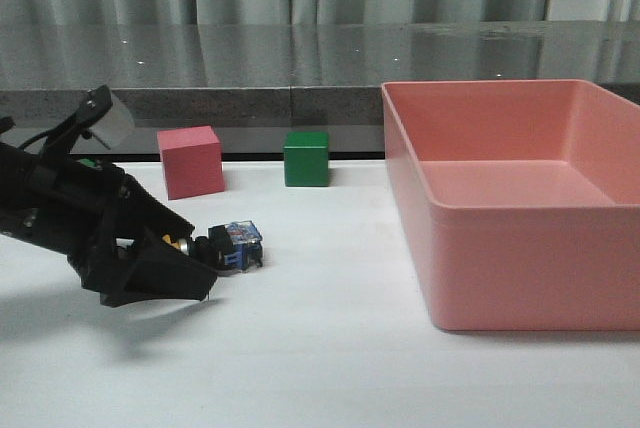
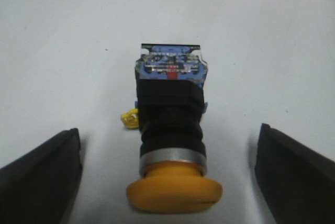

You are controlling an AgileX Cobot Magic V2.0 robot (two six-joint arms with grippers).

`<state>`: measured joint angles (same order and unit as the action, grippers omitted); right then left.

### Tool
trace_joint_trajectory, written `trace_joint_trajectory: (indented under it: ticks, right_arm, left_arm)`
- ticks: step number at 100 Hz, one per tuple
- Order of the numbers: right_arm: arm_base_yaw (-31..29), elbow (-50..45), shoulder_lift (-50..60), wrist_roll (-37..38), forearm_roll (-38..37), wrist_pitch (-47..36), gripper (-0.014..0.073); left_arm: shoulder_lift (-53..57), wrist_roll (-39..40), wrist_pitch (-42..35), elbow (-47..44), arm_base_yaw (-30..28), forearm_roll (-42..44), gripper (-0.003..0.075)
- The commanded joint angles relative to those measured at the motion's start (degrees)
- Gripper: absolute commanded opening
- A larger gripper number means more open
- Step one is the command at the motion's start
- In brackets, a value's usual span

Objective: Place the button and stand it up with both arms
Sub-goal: 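Lower the left gripper around the button body and close it, then lift the button with the left gripper and rotate it cap-up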

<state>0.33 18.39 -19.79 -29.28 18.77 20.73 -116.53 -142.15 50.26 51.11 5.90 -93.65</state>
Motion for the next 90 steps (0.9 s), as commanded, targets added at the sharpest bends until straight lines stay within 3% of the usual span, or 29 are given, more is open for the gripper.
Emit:
trace_joint_trajectory:
  ticks: [1,11,29,45,58,74,90]
  right_arm:
    - [-0.12,1.53,-0.21,0.02,0.61,-3.97,-0.0062]
    - [-0.12,1.53,-0.21,0.02,0.61,-3.97,-0.0062]
    - [-0.12,1.53,-0.21,0.02,0.61,-3.97,-0.0062]
    - [-0.12,1.53,-0.21,0.02,0.61,-3.97,-0.0062]
    - [-0.12,1.53,-0.21,0.02,0.61,-3.97,-0.0062]
    - [-0.12,1.53,-0.21,0.02,0.61,-3.97,-0.0062]
    - [-0.12,1.53,-0.21,0.02,0.61,-3.97,-0.0062]
  left_arm:
    - [2.34,-0.03,2.59,1.02,0.14,-2.35,0.0551]
    - [2.34,-0.03,2.59,1.02,0.14,-2.35,0.0370]
    - [2.63,0.25,6.31,1.02,0.14,-2.35,-0.0023]
    - [6.68,1.49,8.10,1.27,0.14,-1.71,-0.0020]
    - [13.87,9.69,1.05,2.73,0.40,4.77,-0.0020]
    - [23.31,27.64,-10.04,8.11,3.45,29.00,-0.0020]
    - [26.65,48.75,-8.08,16.81,8.13,56.86,-0.0020]
